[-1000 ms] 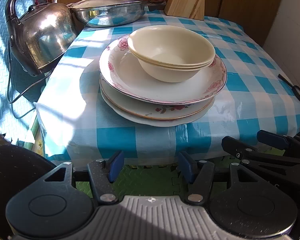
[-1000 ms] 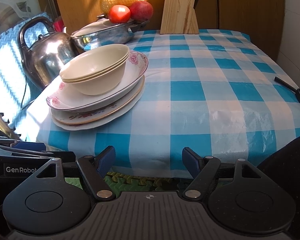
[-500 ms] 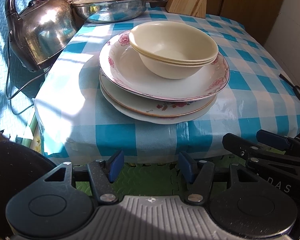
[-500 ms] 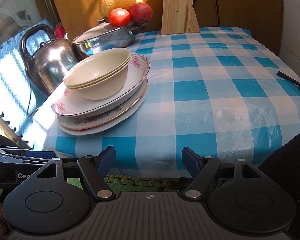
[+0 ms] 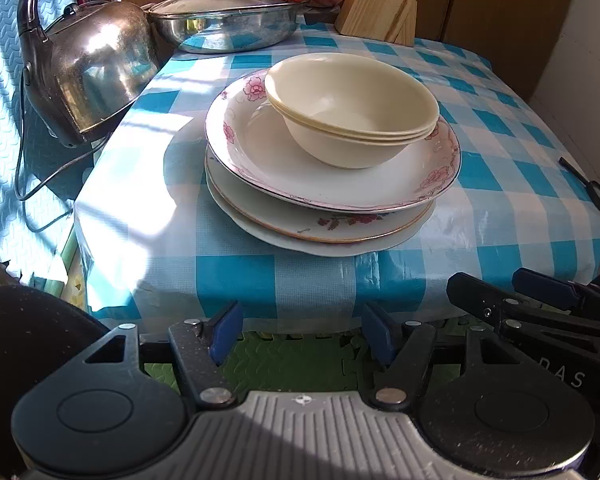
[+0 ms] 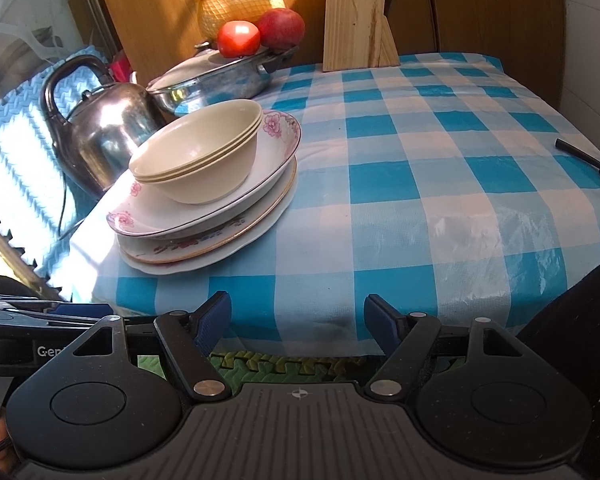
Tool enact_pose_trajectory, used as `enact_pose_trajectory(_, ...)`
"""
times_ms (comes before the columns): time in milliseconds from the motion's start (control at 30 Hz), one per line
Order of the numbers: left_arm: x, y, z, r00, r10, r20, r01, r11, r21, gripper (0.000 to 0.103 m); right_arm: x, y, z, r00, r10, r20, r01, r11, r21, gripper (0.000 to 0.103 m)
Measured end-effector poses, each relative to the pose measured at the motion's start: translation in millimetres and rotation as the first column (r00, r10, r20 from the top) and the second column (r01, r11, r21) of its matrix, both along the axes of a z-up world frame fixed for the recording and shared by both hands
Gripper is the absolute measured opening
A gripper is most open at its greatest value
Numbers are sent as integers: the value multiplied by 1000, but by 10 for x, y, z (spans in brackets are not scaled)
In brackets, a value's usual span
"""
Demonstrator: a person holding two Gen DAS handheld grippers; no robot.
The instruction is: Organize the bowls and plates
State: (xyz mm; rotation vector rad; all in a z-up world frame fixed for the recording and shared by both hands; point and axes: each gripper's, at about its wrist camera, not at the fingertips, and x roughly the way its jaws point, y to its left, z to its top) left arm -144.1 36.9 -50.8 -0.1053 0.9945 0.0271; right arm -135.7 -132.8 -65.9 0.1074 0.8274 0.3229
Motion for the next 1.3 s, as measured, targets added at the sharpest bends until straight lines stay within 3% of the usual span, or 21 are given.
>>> enact_pose_trajectory(600, -32, -29, 44, 999, 2, 54, -4, 999, 51, 62, -5, -12, 14, 1000, -5, 6, 5, 1000, 13, 80)
enact_pose_trajectory(1300, 20, -19, -12, 1000, 20, -3, -20, 998, 55, 67, 13, -45, 22, 1000, -18, 9, 17, 1000, 24, 85)
